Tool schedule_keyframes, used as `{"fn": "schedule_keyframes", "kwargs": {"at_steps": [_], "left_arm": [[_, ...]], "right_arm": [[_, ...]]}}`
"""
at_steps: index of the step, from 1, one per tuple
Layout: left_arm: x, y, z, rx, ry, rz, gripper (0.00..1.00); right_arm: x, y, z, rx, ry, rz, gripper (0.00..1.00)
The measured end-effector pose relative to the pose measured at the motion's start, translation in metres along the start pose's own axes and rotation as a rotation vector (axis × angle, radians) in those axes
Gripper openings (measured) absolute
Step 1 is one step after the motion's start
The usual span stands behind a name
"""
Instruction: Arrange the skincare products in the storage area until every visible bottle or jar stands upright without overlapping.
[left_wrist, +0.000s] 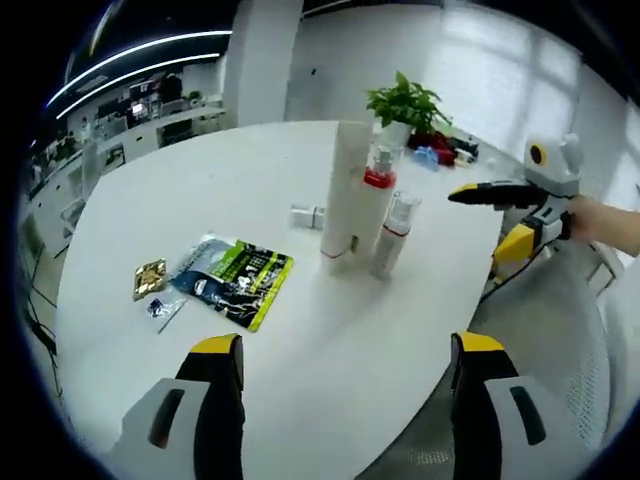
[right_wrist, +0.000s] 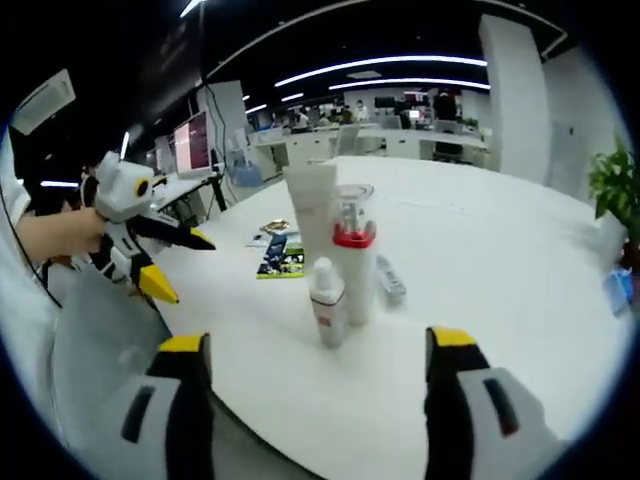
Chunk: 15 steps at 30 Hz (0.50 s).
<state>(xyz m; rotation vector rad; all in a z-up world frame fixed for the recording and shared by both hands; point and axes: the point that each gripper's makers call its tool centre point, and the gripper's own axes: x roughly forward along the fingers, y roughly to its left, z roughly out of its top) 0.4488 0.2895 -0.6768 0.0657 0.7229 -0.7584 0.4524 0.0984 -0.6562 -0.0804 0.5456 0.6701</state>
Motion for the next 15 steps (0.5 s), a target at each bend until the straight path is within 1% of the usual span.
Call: {"fn": "schedule_keyframes", "kwargs": {"at_steps": [2, 7, 15], "left_arm": [[-0.005, 0.002, -0.002, -0.008, -0.01, 0.01, 0.85], [-0.016, 0.007, -0.008, -0.03, -0.014, 0.039, 0.87], [-0.026, 0.012, -0.01, -0.06, -0.024, 0.067, 0.91]], "right_arm": [[-0.003, 0.0, -0.002, -0.003, 0.001, 0.0, 0.91], [-0.011, -0.002, -0.006, 0.004, 0.004, -0.007, 0.93], [-0.017, -0.005, -0.011, 0.012, 0.006, -0.009, 0.99]]}}
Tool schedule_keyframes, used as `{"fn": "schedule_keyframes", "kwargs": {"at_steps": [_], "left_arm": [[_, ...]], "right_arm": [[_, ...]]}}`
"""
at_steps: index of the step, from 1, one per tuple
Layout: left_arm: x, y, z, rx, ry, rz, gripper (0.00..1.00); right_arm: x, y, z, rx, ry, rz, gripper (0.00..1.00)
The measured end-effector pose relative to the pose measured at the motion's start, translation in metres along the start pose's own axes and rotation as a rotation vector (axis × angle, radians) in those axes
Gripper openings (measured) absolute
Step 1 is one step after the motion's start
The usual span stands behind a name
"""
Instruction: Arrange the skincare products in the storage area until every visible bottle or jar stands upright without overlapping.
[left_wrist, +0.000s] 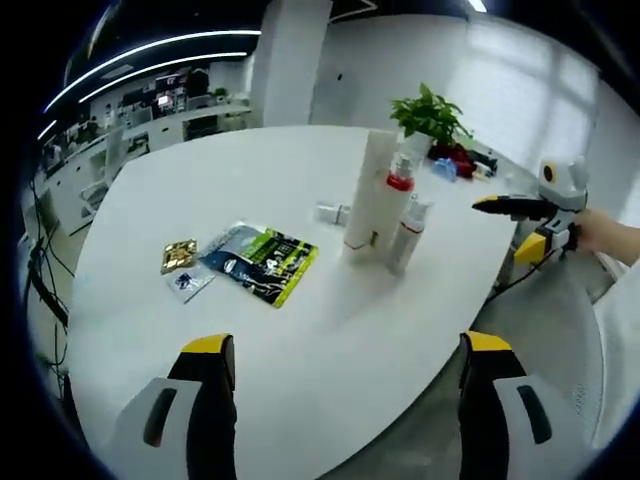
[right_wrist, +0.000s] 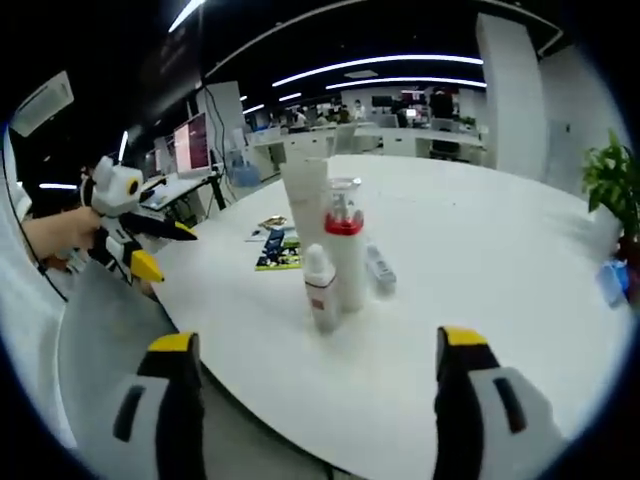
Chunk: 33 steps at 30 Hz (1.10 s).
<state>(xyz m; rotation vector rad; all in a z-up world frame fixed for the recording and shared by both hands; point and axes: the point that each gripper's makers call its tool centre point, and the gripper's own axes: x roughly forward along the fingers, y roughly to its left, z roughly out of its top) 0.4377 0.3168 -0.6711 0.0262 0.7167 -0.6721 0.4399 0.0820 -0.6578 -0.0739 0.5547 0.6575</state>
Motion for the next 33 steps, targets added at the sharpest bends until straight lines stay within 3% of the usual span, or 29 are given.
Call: {"fn": "schedule_keyframes", "kwargs": {"at_steps": [14, 33], "left_arm": [[0.002, 0.003, 0.001, -0.011, 0.005, 0.004, 0.91], [0.02, 0.016, 0.002, -0.038, 0.018, 0.005, 0.9]], "right_arm": [[0.004, -0.01, 0.0, -0.009, 0.019, -0.006, 0.99], [0.028, -0.07, 0.009, -0.053, 0.077, -0.081, 0.89]]}}
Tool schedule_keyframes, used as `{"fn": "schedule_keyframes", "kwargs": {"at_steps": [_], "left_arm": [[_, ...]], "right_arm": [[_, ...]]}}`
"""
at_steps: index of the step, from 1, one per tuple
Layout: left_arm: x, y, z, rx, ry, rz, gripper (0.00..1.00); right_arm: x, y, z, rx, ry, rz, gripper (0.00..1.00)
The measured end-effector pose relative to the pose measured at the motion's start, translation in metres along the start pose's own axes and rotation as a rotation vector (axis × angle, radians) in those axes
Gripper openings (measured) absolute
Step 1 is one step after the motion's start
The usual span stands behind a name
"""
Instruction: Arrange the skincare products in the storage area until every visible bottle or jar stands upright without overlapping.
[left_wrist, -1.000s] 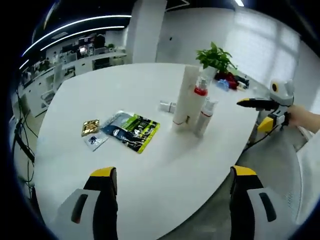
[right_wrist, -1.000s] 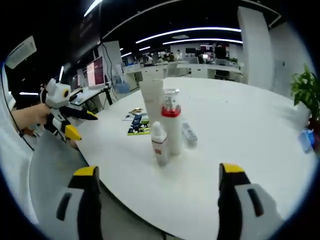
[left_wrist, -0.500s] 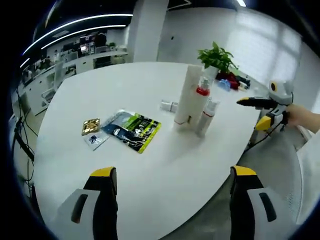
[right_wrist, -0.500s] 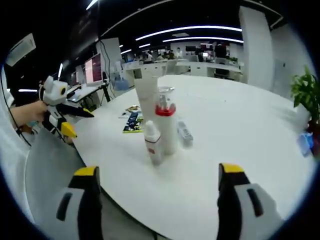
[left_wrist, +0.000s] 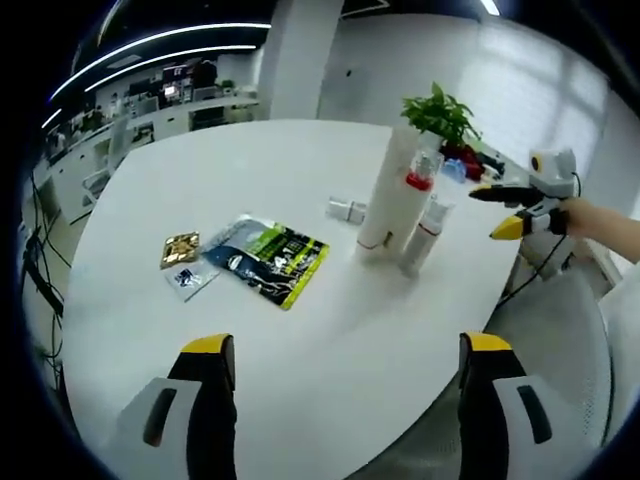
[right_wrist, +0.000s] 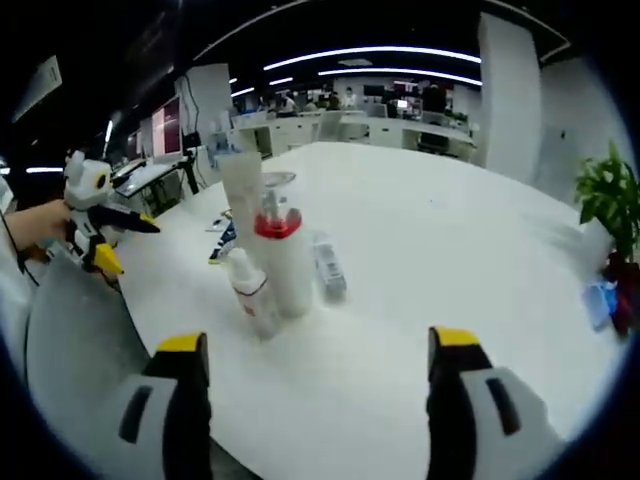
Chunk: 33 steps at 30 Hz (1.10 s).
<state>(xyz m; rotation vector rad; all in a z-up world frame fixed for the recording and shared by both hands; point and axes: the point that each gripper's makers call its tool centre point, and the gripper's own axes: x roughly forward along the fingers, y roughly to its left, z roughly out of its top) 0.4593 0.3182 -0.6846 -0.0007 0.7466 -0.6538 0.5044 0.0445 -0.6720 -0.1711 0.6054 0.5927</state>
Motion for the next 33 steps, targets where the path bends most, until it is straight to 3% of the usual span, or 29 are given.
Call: {"fn": "schedule_keyframes", "kwargs": {"at_steps": [14, 17, 33], "left_arm": [[0.011, 0.011, -0.005, -0.035, 0.027, 0.001, 0.88], [0.013, 0.015, -0.005, -0.043, 0.026, 0.006, 0.87], [0.027, 0.032, -0.002, -0.078, 0.032, 0.024, 0.85]], "right_arm": [[0.042, -0.04, 0.008, -0.06, 0.051, -0.021, 0.67], [0.053, -0.042, 0.009, -0.067, 0.06, -0.008, 0.61], [0.113, -0.048, 0.023, -0.131, 0.088, 0.095, 0.46]]}}
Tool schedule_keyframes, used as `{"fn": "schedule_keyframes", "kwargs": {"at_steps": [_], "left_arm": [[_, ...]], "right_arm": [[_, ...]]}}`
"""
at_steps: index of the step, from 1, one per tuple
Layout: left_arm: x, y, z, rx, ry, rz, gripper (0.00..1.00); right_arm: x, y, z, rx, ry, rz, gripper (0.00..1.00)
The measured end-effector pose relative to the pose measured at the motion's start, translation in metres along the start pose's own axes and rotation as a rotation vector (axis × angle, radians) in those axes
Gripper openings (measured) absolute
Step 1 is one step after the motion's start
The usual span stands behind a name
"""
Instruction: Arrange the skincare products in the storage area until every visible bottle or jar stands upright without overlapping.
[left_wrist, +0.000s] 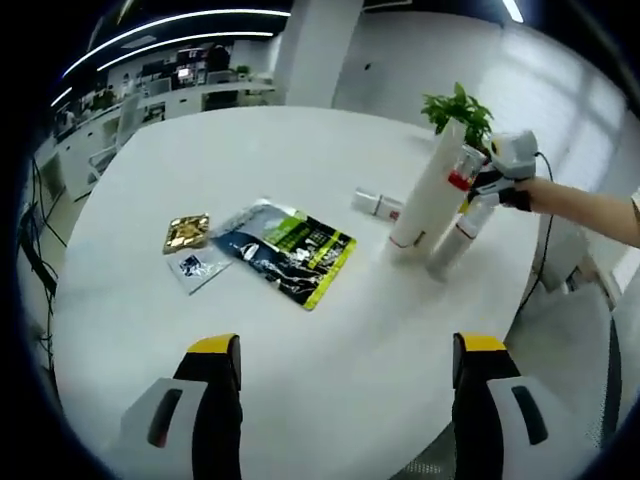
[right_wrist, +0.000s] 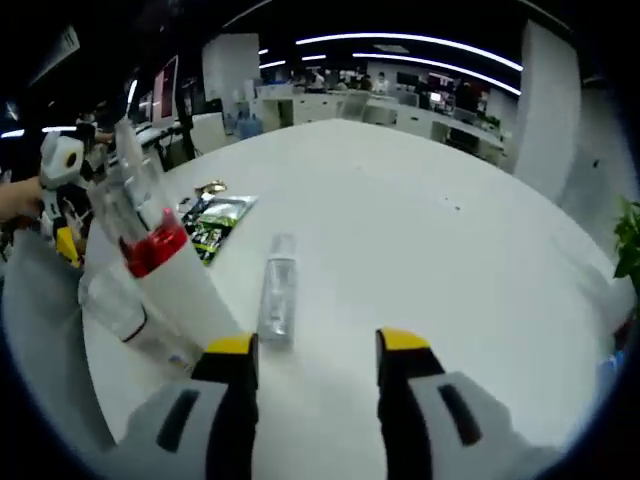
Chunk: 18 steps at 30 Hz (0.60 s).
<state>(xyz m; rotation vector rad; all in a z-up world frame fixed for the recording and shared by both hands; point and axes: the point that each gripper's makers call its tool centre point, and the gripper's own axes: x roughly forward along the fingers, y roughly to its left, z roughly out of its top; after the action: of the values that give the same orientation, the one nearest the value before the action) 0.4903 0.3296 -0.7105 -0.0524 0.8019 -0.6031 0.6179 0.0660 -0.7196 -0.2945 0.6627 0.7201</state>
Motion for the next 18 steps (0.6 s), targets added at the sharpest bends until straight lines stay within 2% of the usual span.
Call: {"fn": "schedule_keyframes", "kwargs": {"at_steps": [5, 7, 12, 18], "left_arm": [[0.005, 0.003, -0.001, -0.011, 0.005, -0.001, 0.84], [0.006, 0.005, -0.002, -0.016, 0.008, -0.001, 0.84], [0.008, 0.008, -0.003, -0.025, 0.012, 0.001, 0.84], [0.01, 0.014, -0.002, -0.035, 0.011, 0.006, 0.83]], "right_arm": [[0.016, -0.001, 0.012, 0.012, -0.026, 0.056, 0.4], [0.025, 0.004, 0.016, 0.052, -0.039, 0.093, 0.39], [0.044, 0.019, 0.015, 0.031, -0.01, 0.172, 0.35], [0.063, 0.031, 0.012, 0.016, 0.015, 0.227, 0.31]]}}
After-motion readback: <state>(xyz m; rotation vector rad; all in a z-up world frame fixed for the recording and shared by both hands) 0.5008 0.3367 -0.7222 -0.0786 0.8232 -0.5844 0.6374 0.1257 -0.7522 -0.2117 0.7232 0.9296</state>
